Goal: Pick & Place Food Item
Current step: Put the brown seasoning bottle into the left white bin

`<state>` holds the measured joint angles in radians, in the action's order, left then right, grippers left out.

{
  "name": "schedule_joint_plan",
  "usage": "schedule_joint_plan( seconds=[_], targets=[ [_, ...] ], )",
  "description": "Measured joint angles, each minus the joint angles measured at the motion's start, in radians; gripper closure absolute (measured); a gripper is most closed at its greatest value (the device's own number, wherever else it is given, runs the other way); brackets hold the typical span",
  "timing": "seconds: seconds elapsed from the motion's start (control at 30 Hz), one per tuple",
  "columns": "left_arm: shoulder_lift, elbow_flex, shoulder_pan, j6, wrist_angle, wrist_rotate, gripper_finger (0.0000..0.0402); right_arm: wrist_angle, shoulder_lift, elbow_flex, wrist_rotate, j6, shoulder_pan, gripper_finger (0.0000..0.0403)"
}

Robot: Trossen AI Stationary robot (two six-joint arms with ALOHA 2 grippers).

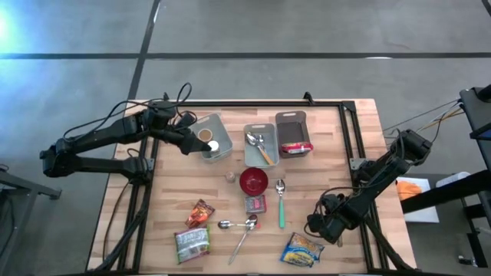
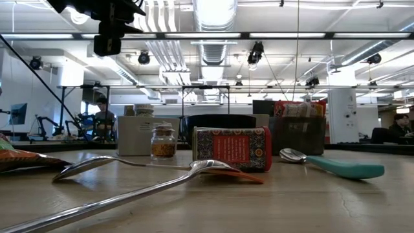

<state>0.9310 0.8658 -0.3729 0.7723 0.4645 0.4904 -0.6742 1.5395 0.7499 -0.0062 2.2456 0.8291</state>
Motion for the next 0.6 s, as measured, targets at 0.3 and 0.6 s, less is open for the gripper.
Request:
schedule_joint_plan(
  seconds=[0.3, 0.6],
  targets=[
    [0.0, 0.0, 0.002, -0.048, -0.036, 0.039, 0.0245, 0.021, -0.023, 0.099, 0.114, -0.261, -0.013, 0.0216],
    [0.0, 0.0, 0.072, -0.297, -0.238, 0.086, 0.0245, 0.038, -0.052, 0.262, 0.167, -0.629, -0.189, 0.0216]
  ],
)
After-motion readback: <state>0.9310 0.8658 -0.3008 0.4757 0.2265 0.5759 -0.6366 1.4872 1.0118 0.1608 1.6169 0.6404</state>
